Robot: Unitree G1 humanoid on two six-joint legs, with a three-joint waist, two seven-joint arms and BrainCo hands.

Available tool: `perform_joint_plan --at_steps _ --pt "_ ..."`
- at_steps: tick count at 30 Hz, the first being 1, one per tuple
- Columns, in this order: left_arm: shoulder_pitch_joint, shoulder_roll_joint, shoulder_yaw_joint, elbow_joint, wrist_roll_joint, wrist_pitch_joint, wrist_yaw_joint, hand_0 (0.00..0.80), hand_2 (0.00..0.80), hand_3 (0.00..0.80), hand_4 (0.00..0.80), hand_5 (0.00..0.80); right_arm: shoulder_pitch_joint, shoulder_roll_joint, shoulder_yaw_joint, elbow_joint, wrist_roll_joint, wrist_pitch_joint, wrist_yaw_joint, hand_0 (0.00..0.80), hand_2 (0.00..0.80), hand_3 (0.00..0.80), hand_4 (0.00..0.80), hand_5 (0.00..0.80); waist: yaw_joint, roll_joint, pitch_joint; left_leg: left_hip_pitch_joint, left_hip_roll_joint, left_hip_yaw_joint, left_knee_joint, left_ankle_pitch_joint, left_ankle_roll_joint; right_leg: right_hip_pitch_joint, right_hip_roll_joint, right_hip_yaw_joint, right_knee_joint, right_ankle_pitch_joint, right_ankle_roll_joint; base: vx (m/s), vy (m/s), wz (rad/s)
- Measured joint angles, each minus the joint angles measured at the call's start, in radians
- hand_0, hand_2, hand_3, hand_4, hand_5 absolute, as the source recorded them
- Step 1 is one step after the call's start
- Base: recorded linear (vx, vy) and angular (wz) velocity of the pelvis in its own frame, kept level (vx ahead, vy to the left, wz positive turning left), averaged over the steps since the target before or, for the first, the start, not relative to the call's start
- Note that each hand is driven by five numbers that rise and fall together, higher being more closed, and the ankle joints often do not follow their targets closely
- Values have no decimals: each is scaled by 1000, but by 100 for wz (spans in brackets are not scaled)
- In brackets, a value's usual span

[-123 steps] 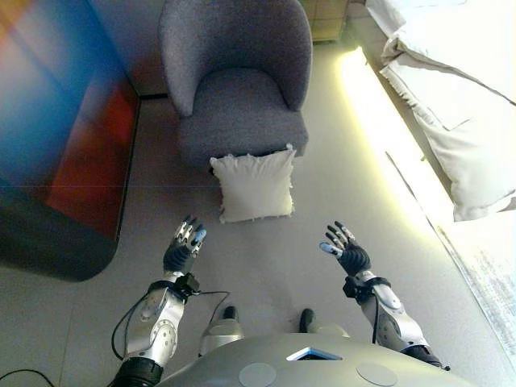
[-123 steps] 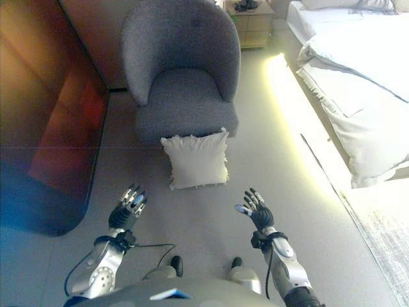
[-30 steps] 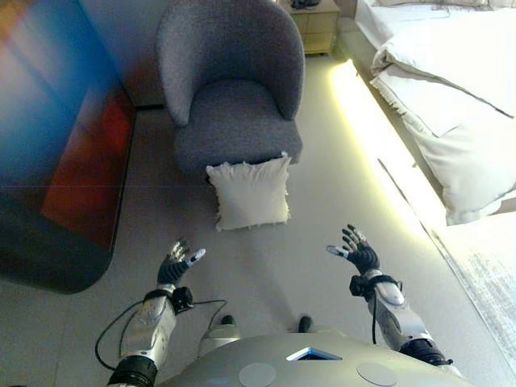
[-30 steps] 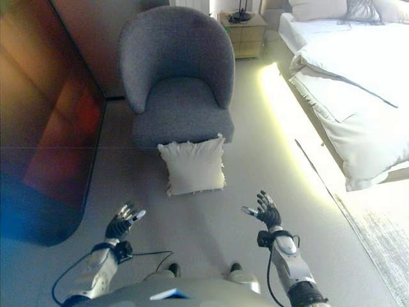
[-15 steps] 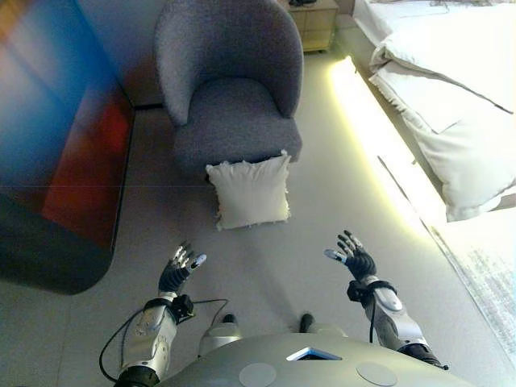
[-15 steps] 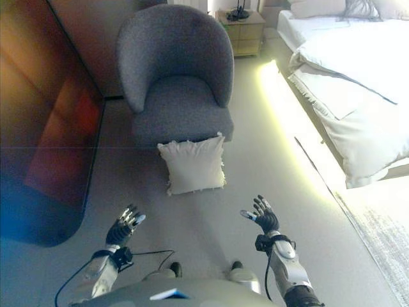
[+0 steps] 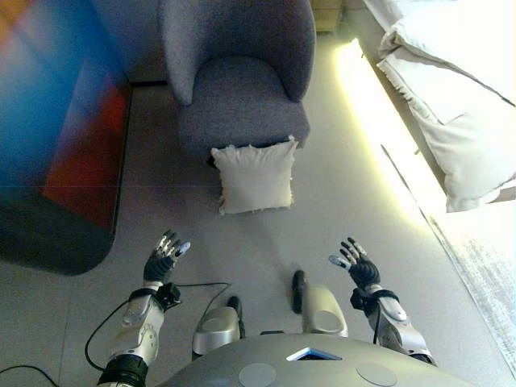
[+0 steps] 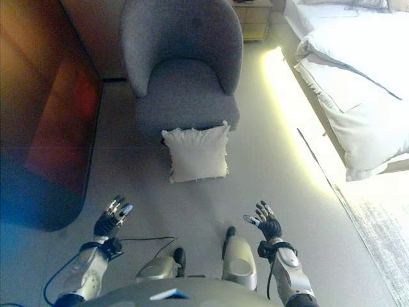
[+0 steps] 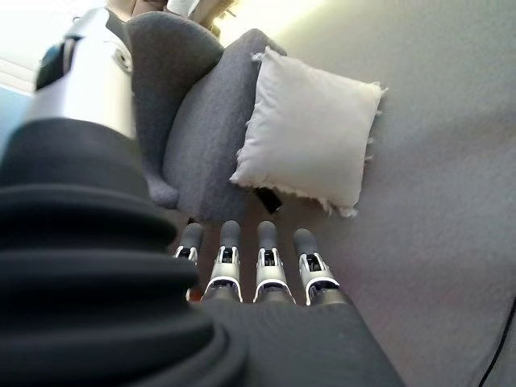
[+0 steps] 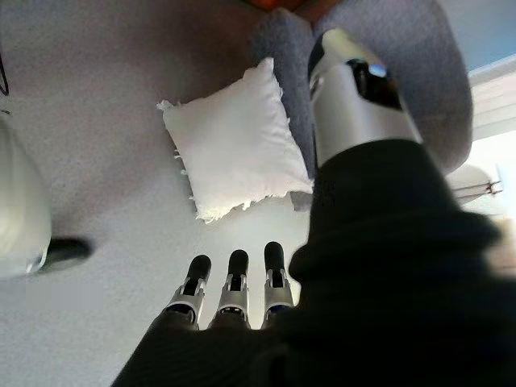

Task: Pick up the cushion and take it to the sofa

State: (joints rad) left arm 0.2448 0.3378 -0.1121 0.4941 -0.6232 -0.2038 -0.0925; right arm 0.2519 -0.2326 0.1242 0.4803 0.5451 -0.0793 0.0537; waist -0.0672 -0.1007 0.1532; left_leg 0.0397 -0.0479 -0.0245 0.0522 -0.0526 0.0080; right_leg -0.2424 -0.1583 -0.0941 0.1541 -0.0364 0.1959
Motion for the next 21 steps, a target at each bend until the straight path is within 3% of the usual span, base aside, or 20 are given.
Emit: perform_joint_plan --at_steps 1,2,3,4,5,7,8,9,10,12,14,15,16,18,19,21 --pt "-11 -10 -6 5 0 4 -2 0 0 0 0 0 10 13 -28 -1 3 -1 -2 0 0 0 0 0 -11 -28 1 -14 -42 2 146 -50 4 -8 -30 -23 9 54 -21 549 -100 30" --pt "2 -38 -18 0 1 5 -4 0 0 0 0 0 4 -1 -39 -7 9 -1 -8 0 0 0 0 0 4 -2 4 -16 -51 38 288 -142 19 2 -24 -40 23 54 -18 575 -115 -14" --pt "33 -60 -18 -16 3 6 -8 0 0 0 0 0 9 -28 -33 -31 9 1 -7 0 0 0 0 0 1 40 -3 34 -45 47 276 -199 49 10 4 -62 43 50 -25 547 -110 -16" --pt "44 -57 -17 -37 9 7 -8 0 0 0 0 0 15 -32 -33 -48 8 0 -4 0 0 0 0 0 -17 72 -20 88 -19 31 185 -251 47 -1 30 -93 88 55 -44 535 -109 4" --pt "42 -52 -6 -44 12 9 -3 0 0 0 0 0 26 -29 -30 -43 9 13 -3 0 0 0 0 0 -25 60 -29 121 -13 36 149 -243 52 -21 21 -89 148 44 -57 463 -102 23" --pt "52 -51 25 -46 10 14 16 0 0 0 0 0 35 -34 -31 -47 8 28 3 0 0 0 0 0 -28 58 -59 154 11 55 127 -250 12 -42 42 -94 208 36 -83 433 -129 -13" --pt "57 -50 33 -44 10 15 24 0 0 0 0 0 38 -38 -31 -48 8 28 3 0 0 0 0 0 -29 65 -78 162 30 61 136 -259 -6 -39 65 -98 204 21 -159 426 -154 -24" --pt "58 -49 38 -45 7 17 28 0 0 0 0 0 38 -41 -27 -46 8 31 4 0 0 0 0 0 -29 75 -97 154 53 66 179 -275 -27 -30 96 -92 194 1 -194 406 -151 -19" --pt "52 -45 41 -45 -1 18 31 0 0 0 0 0 38 -37 -25 -46 8 34 8 0 0 0 0 0 -32 69 -102 121 56 75 266 -266 -51 -14 109 -83 176 3 -234 409 -151 -22" --pt "45 -53 47 -44 -3 17 35 0 0 0 0 0 40 -47 -24 -44 8 34 27 0 0 0 0 0 -24 63 -111 39 66 72 463 -203 -107 40 120 -71 122 0 -250 386 -146 -24" --pt "24 -66 45 -43 -31 14 36 0 0 0 0 0 36 -61 -23 -41 8 30 37 0 0 0 0 0 -17 48 -120 -56 69 82 639 -71 -116 86 116 -56 68 1 -271 272 -98 -10" --pt "3 -73 40 -44 -43 13 36 0 0 0 0 0 30 -64 -22 -41 8 24 37 0 0 0 0 0 -16 40 -117 -109 74 98 730 3 -100 110 113 -55 37 4 -277 275 -29 -10" --pt "-10 -76 33 -46 -50 12 37 0 0 0 0 0 17 -67 -13 -41 8 18 37 0 0 0 0 0 -14 34 -118 -140 83 111 765 2 -94 129 112 -55 14 6 -285 262 3 -2" --pt "-28 -76 18 -52 -59 9 44 0 0 0 0 0 -8 -74 13 -41 10 13 41 0 0 0 0 0 0 24 -112 -180 102 115 700 -18 -68 165 120 -51 -21 3 -295 297 66 -10" --pt "-32 -76 16 -54 -60 2 46 0 0 0 0 0 -23 -74 20 -41 16 13 44 0 0 0 0 0 7 17 -108 -196 114 122 636 -19 -70 179 124 -47 -35 1 -296 276 123 -14" --pt "-27 -76 17 -59 -68 0 51 0 0 0 0 0 -45 -78 27 -51 17 12 44 0 0 0 0 0 11 19 -101 -186 133 135 421 -16 -69 202 139 -38 -61 2 -289 282 159 -13"
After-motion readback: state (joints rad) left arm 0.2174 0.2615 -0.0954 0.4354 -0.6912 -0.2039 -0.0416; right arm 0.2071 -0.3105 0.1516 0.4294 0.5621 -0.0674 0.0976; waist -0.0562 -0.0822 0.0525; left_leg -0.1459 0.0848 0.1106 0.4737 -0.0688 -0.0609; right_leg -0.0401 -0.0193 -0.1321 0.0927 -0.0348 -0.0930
